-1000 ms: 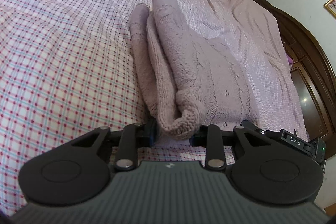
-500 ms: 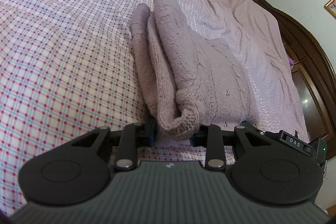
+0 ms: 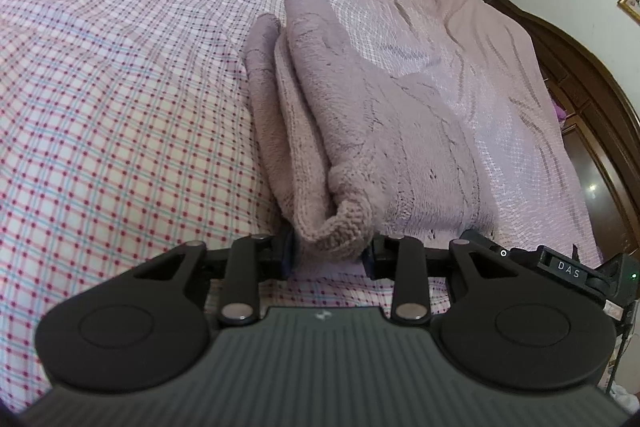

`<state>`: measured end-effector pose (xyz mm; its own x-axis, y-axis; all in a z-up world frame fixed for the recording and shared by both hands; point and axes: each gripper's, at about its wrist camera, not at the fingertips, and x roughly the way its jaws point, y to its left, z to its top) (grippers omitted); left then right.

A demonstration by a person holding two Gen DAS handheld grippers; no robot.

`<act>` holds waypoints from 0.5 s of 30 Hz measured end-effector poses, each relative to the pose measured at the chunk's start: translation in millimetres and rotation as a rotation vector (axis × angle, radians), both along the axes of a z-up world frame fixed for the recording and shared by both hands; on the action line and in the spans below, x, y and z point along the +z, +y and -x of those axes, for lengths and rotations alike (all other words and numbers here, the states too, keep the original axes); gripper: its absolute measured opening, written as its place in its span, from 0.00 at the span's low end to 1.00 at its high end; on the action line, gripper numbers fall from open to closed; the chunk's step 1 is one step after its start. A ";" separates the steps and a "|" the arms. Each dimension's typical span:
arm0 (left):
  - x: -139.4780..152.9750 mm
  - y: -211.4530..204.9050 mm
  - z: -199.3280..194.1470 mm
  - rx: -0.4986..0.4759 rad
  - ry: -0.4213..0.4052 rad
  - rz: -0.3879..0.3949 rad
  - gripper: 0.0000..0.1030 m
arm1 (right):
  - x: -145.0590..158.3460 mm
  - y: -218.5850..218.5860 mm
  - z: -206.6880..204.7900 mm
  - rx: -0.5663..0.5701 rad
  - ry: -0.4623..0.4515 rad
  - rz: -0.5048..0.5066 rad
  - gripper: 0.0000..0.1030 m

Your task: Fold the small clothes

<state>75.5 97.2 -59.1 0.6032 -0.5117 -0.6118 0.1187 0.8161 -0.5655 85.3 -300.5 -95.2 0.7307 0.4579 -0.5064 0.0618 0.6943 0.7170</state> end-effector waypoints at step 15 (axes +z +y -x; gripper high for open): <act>52.5 21.7 40.5 0.043 -0.099 -0.020 0.70 | 65.6 -16.2 22.9 -0.016 -0.091 0.190 0.67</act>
